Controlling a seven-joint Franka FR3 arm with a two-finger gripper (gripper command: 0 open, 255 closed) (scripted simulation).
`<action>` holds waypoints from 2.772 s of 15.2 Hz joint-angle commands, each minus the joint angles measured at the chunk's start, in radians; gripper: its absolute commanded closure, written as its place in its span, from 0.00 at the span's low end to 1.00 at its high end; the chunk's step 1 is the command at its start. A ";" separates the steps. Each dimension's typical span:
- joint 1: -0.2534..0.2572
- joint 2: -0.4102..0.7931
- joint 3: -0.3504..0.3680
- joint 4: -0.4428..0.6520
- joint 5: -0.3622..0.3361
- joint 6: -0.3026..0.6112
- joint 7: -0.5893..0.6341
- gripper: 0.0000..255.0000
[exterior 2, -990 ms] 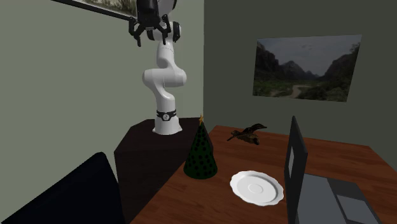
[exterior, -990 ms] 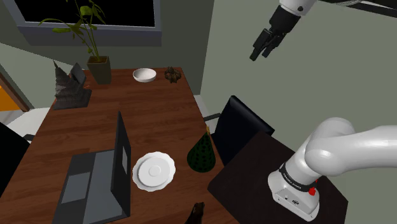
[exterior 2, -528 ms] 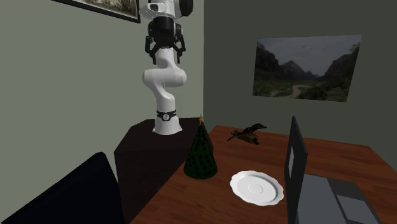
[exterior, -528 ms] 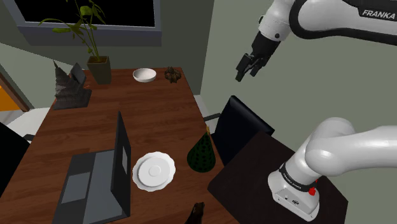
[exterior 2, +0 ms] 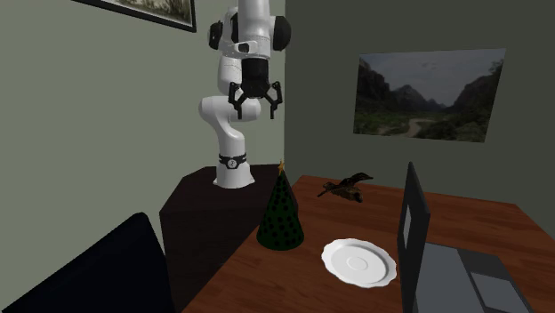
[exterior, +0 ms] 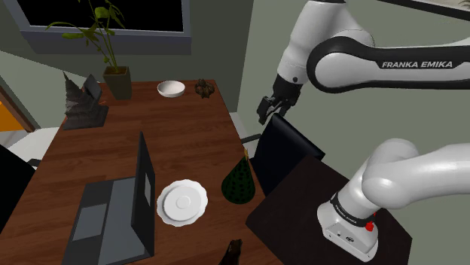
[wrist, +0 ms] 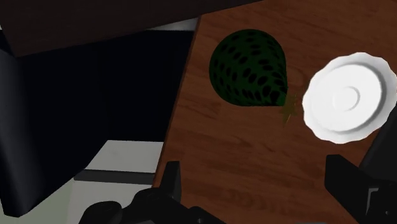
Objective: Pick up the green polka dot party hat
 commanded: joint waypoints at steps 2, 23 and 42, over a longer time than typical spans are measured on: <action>0.009 0.057 0.068 -0.033 0.022 0.070 0.079 0.00; -0.010 0.347 0.270 -0.106 0.024 0.375 0.303 1.00; 0.008 0.227 0.220 -0.010 0.038 0.163 0.272 1.00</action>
